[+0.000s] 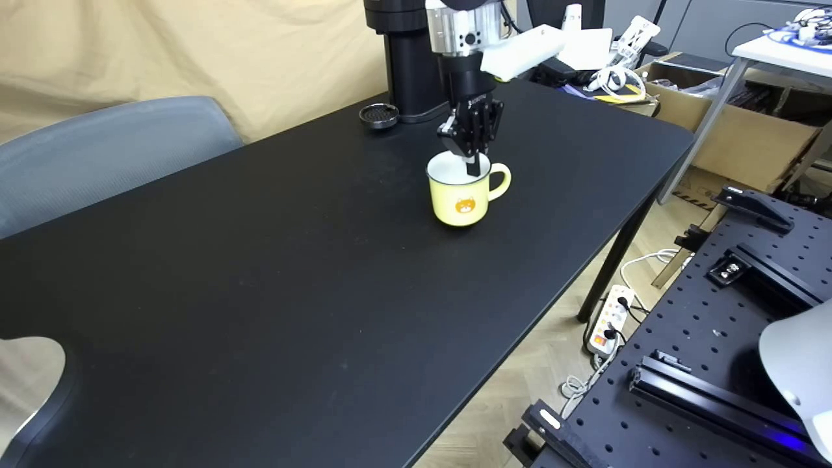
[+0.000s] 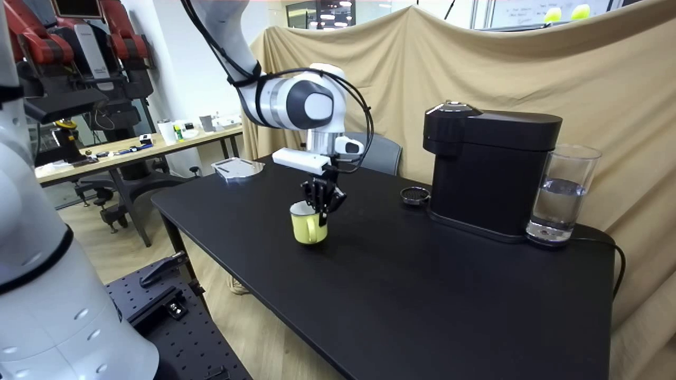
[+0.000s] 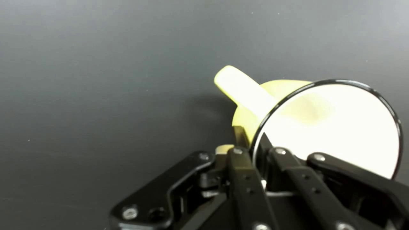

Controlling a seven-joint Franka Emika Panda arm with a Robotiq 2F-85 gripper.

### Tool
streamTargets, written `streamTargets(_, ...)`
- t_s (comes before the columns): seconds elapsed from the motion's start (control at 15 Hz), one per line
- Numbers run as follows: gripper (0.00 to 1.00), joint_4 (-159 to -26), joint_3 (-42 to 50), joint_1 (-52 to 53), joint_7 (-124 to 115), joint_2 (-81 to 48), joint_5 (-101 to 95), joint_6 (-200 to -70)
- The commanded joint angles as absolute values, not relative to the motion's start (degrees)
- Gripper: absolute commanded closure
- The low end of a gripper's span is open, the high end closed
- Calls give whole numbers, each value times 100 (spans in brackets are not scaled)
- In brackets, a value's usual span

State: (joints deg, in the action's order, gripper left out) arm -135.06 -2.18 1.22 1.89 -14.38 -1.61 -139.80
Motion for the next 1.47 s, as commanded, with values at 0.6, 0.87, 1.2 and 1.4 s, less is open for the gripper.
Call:
streamTargets(0.6,97,-11057,-40,-163,895,-2921,-230,-13040)
streamTargets(0.87,97,-10744,-105,-243,1288,-3226,-234,-13118)
streamTargets(1.2,57,-10687,-194,-301,1577,-3177,-151,-13044)
streamTargets(1.4,37,-10793,-220,-262,1599,-2980,-187,-13011)
